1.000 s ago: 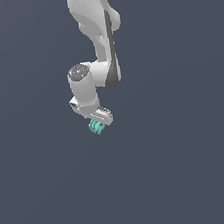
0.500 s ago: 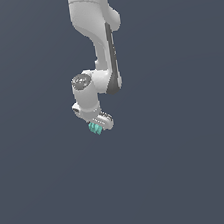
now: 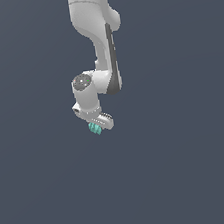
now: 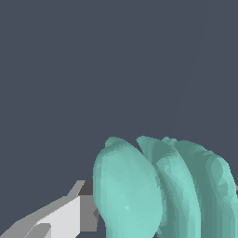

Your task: Pick up the object and move it to a goal position.

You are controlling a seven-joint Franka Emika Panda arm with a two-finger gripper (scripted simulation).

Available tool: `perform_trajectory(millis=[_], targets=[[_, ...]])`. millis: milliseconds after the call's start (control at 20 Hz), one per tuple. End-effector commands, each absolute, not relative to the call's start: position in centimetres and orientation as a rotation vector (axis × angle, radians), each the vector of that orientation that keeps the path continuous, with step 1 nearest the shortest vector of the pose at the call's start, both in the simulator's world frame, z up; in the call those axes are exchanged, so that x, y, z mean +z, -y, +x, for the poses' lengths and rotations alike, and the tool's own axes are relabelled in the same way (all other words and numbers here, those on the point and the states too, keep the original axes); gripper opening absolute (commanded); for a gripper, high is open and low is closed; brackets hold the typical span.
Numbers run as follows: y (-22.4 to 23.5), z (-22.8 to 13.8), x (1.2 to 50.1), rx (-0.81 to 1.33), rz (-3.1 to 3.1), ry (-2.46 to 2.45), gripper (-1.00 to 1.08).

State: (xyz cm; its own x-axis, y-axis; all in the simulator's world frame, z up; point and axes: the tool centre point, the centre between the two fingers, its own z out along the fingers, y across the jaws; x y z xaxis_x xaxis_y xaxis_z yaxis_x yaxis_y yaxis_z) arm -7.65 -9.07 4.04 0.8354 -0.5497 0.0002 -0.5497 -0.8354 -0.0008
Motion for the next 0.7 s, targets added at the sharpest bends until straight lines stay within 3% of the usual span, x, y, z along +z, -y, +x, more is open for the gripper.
perform_trajectory(millis=[0, 650], targets=[[9.1, -7.7, 3.9, 0.0, -3.009, -0.903, -1.0], [8.4, -7.5, 7.9, -0.001, -3.008, -0.902, -1.0]])
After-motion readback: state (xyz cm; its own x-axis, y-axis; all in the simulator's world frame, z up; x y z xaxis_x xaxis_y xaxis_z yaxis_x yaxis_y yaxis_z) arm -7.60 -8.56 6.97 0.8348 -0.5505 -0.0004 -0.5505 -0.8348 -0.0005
